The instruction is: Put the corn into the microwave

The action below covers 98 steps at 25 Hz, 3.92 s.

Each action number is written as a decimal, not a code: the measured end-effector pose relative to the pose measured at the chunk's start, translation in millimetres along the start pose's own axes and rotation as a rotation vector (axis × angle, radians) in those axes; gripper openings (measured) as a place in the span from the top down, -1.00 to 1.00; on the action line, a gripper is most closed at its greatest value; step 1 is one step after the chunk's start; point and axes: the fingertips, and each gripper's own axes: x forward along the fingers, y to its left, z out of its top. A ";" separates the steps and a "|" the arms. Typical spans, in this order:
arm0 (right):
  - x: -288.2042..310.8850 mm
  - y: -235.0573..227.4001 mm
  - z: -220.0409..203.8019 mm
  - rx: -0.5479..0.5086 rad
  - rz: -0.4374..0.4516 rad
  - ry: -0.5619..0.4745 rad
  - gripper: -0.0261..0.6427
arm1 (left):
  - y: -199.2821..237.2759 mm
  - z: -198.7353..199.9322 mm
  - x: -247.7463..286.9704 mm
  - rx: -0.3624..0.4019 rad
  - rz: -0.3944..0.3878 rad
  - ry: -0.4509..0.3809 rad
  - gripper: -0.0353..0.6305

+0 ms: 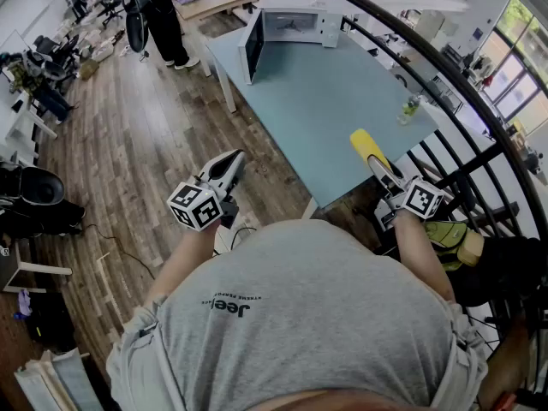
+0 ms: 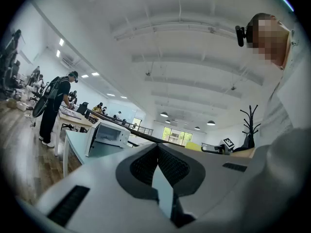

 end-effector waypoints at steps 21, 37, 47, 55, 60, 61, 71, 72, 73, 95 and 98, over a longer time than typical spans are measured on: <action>-3.6 -8.0 1.7 0.011 0.009 -0.008 0.21 | -4.2 -0.2 13.5 0.012 -0.010 0.021 0.84; -97.5 -55.9 36.4 0.004 -0.041 -0.068 0.21 | -84.1 -7.6 90.9 0.054 -0.074 0.037 0.84; -140.5 -84.3 59.8 -0.014 -0.011 -0.068 0.21 | -125.1 -8.3 141.6 0.072 -0.058 0.063 0.84; -79.2 -108.7 64.9 -0.008 0.027 -0.004 0.21 | -85.2 -9.7 165.1 0.069 -0.013 0.084 0.84; 6.1 -138.7 71.2 -0.007 0.018 0.045 0.22 | -3.7 -17.9 200.8 0.044 0.001 0.097 0.84; 27.3 -146.7 74.3 -0.007 0.010 0.051 0.22 | 16.9 -17.4 212.7 0.045 -0.003 0.098 0.84; 243.6 -263.3 130.6 0.010 -0.134 0.084 0.22 | 209.0 -9.0 383.7 0.032 -0.069 0.109 0.84; 266.2 -273.4 135.9 0.002 -0.134 0.089 0.22 | 224.3 -9.9 399.7 0.034 -0.070 0.110 0.84; 288.3 -284.1 140.4 -0.009 -0.139 0.098 0.22 | 239.0 -11.5 415.0 0.035 -0.069 0.111 0.84; 645.6 -516.0 153.4 -0.330 -0.441 0.362 0.22 | 423.6 -86.9 586.3 0.068 0.029 0.116 0.84; 678.2 -535.6 155.2 -0.378 -0.457 0.369 0.22 | 431.6 -90.8 593.1 0.094 0.023 0.108 0.84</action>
